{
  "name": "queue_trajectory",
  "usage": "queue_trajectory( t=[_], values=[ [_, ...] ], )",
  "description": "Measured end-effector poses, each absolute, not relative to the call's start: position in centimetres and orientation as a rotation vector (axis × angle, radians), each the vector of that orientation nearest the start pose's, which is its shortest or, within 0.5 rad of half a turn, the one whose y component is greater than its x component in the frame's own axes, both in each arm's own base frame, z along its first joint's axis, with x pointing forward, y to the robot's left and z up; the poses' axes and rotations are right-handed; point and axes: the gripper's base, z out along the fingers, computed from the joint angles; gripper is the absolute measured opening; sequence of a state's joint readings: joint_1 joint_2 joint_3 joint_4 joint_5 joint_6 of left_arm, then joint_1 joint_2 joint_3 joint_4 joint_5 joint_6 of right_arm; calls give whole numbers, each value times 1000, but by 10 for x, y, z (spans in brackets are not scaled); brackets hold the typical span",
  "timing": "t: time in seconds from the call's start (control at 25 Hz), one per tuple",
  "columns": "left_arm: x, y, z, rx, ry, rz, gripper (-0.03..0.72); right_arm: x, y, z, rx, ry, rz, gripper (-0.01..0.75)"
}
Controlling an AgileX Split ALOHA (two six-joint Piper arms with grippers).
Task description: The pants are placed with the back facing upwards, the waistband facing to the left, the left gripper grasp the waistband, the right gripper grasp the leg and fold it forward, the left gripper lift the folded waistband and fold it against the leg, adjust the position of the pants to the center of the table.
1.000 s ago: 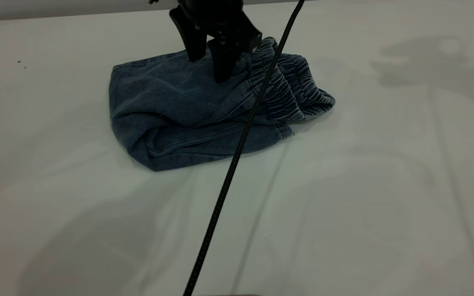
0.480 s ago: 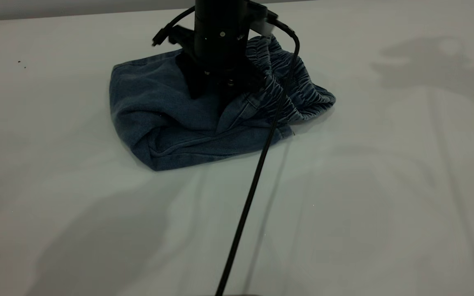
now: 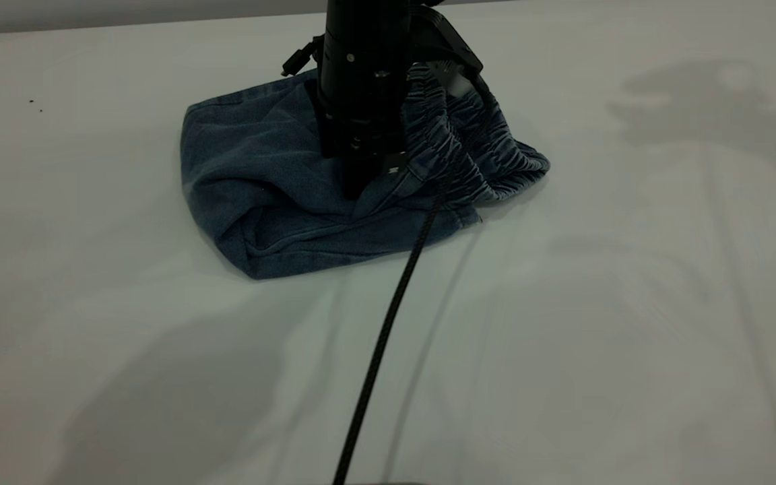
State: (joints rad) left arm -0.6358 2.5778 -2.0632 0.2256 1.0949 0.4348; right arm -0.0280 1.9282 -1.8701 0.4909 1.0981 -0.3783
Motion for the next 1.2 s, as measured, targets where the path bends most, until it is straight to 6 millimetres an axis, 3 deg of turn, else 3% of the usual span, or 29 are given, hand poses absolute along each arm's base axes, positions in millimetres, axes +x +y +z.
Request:
queue_trajectory(
  t=[0.2, 0.32, 0.44, 0.6, 0.8, 0.96, 1.12, 1.2],
  values=[
    [412, -279, 71, 1770, 2570, 346, 444, 429, 26, 333, -297, 2500, 491, 510],
    [417, -284, 88, 1658, 2574, 334, 444, 430, 26, 334, -298, 2496, 490, 510],
    [424, -289, 129, 1441, 2571, 293, 444, 428, 27, 342, -319, 2495, 495, 510],
    [423, -288, 193, 1215, 2532, 231, 444, 412, 29, 371, -359, 2484, 511, 510],
    [412, -280, 261, 935, 2503, 136, 444, 369, 32, 430, -318, 2371, 531, 510],
    [393, -266, 322, 851, 2414, 80, 444, 324, 33, 476, -279, 2269, 514, 510],
    [358, -240, 373, 807, 2356, 48, 444, 270, 35, 507, -249, 2186, 511, 510],
    [336, -224, 386, 796, 2364, 45, 444, 244, 35, 507, -246, 2183, 513, 510]
  ],
)
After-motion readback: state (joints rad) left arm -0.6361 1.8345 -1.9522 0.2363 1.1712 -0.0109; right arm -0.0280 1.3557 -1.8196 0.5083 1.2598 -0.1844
